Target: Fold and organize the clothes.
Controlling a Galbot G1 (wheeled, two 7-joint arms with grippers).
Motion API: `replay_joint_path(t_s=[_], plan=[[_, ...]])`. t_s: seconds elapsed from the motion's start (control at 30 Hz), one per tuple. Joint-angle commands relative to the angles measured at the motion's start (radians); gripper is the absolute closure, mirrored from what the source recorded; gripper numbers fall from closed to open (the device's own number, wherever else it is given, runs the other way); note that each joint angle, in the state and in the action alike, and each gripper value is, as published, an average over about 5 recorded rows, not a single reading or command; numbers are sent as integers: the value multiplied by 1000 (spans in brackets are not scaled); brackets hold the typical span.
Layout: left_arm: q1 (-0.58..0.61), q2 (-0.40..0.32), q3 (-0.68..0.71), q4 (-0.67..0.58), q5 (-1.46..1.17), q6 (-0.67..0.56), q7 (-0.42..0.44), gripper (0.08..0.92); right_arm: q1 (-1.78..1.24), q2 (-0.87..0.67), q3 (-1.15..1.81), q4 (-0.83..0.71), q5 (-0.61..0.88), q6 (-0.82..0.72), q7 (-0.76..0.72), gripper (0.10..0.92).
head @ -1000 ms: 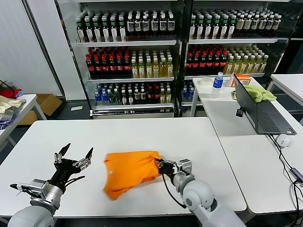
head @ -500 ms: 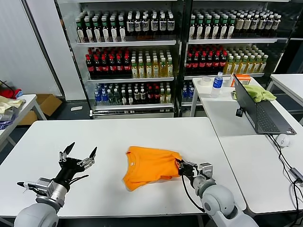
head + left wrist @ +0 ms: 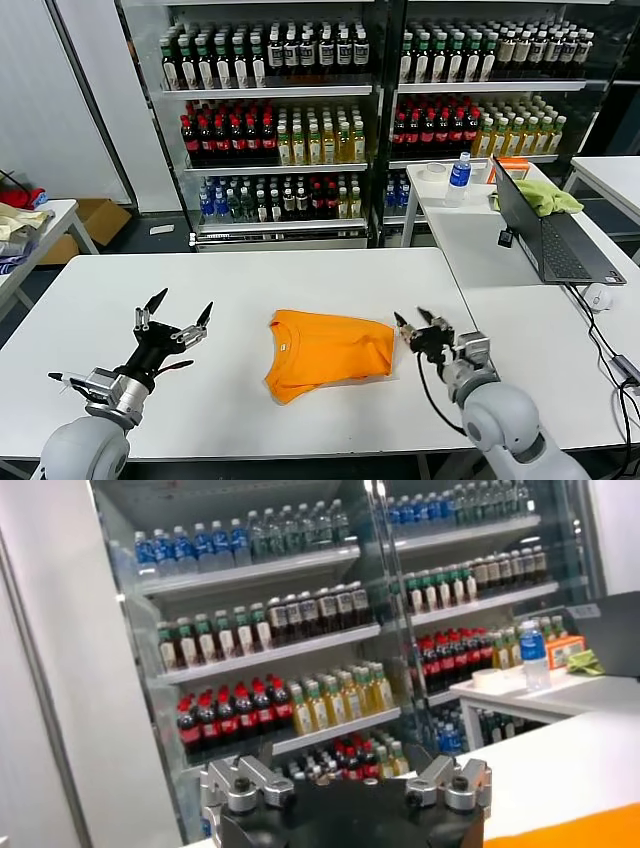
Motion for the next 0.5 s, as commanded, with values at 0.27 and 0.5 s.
replay_joint_path(t_s=[0.27,0.5], plan=[[-144,-3,39,130,-4,-41,38,177,98,20,22,-161,-273,241,-21,232],[-150,3,73,137,76,-77,54,177,155,-7,12,-228,-269,277,-18,203]])
